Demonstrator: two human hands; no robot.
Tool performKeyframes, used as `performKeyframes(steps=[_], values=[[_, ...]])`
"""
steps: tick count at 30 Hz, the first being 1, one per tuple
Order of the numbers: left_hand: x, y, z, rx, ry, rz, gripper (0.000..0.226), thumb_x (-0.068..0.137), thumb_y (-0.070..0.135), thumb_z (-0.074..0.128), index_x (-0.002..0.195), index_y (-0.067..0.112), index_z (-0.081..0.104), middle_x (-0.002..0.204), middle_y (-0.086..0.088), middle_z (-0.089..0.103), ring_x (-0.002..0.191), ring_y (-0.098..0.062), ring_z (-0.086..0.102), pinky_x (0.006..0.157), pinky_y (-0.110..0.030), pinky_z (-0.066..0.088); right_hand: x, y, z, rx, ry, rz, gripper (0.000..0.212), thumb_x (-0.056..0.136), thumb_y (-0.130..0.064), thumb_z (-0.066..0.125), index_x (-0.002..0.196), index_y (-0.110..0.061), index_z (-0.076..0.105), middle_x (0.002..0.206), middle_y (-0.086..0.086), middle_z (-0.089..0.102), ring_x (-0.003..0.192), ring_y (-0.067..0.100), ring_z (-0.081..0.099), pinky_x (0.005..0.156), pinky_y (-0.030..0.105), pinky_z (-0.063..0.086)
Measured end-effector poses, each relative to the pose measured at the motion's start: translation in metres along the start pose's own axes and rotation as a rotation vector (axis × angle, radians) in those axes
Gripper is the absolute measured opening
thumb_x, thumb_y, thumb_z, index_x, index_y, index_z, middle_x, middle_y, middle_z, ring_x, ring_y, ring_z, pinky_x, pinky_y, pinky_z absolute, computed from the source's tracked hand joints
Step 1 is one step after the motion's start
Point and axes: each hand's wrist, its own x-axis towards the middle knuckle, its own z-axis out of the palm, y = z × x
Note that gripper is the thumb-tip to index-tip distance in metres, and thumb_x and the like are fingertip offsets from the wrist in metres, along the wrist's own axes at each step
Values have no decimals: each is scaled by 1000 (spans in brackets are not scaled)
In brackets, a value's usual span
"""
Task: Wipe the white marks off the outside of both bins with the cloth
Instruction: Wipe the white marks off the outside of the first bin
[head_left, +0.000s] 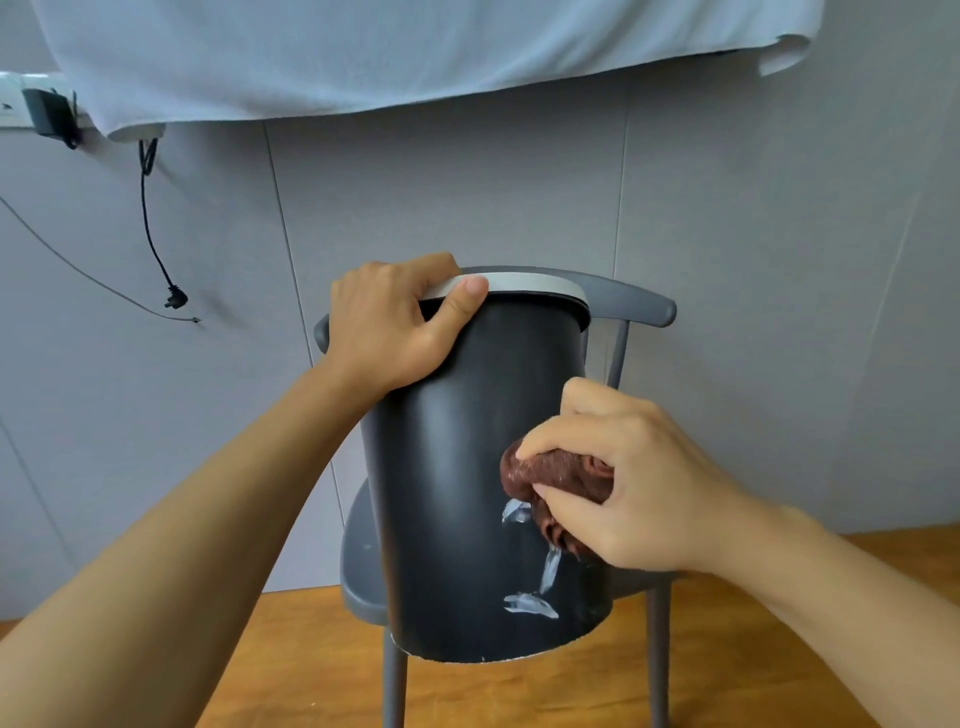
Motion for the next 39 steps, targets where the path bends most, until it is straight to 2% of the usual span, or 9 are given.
performKeyframes(steps=[6, 9, 15, 17, 22, 25, 31, 36, 39], values=[[0, 0, -1, 10, 2, -8, 52, 92, 61, 41, 77, 16, 63, 54, -1, 49, 56, -27, 50, 57, -40, 42, 41, 11, -9, 15, 275, 139, 23, 86, -15, 81, 107, -24, 79, 95, 0, 59, 86, 15, 61, 77, 30, 51], [0, -2, -1, 17, 0, -18, 53, 92, 61, 41, 77, 15, 63, 56, -2, 51, 57, -27, 51, 59, -41, 43, 32, 9, -4, 18, 221, 77, 21, 86, -15, 79, 105, -24, 78, 91, -2, 54, 81, 14, 58, 69, 31, 51], [3, -6, 3, 29, -7, -34, 53, 93, 61, 40, 77, 16, 61, 57, -2, 52, 58, -26, 51, 61, -41, 43, -10, 0, 10, 47, -7, -5, 21, 89, -37, 69, 109, -35, 71, 91, -19, 47, 83, 9, 58, 57, 20, 52], [3, -5, 5, 40, -4, -37, 55, 92, 63, 38, 77, 15, 61, 57, -3, 52, 58, -27, 51, 60, -41, 43, -5, 5, 8, 37, 38, 13, 19, 90, -36, 70, 108, -35, 73, 92, -16, 51, 83, 9, 59, 61, 21, 52], [4, -8, 6, 60, 3, -31, 60, 90, 67, 34, 77, 14, 60, 57, -3, 52, 58, -29, 51, 59, -41, 42, 33, 19, 2, 60, 357, 196, 22, 87, -17, 80, 108, -25, 79, 96, -3, 61, 89, 11, 62, 83, 25, 51], [5, -11, 7, 76, 8, -26, 61, 90, 67, 34, 76, 14, 59, 56, -3, 51, 57, -28, 50, 57, -38, 37, 27, 16, 8, 85, 319, 169, 23, 88, -16, 77, 110, -24, 78, 99, -4, 60, 93, 10, 62, 82, 22, 51], [4, -13, 5, 59, -5, -38, 57, 92, 63, 39, 73, 12, 56, 55, -3, 48, 56, -27, 48, 57, -38, 38, -18, 4, 17, 110, 10, 21, 19, 88, -30, 70, 106, -33, 75, 96, -18, 56, 90, 10, 63, 66, 21, 55], [4, -7, 3, 82, -23, -39, 56, 91, 63, 39, 73, 11, 53, 53, -3, 44, 56, -28, 48, 57, -37, 36, 15, 21, 4, 110, 274, 99, 22, 87, -21, 73, 108, -23, 79, 99, -7, 66, 93, 9, 64, 81, 22, 53], [4, -9, 3, 83, -23, -45, 53, 92, 60, 42, 72, 13, 52, 53, -2, 44, 56, -28, 48, 57, -38, 37, 21, 23, 7, 119, 296, 135, 23, 88, -17, 74, 110, -21, 79, 100, -4, 64, 94, 11, 64, 84, 22, 52]])
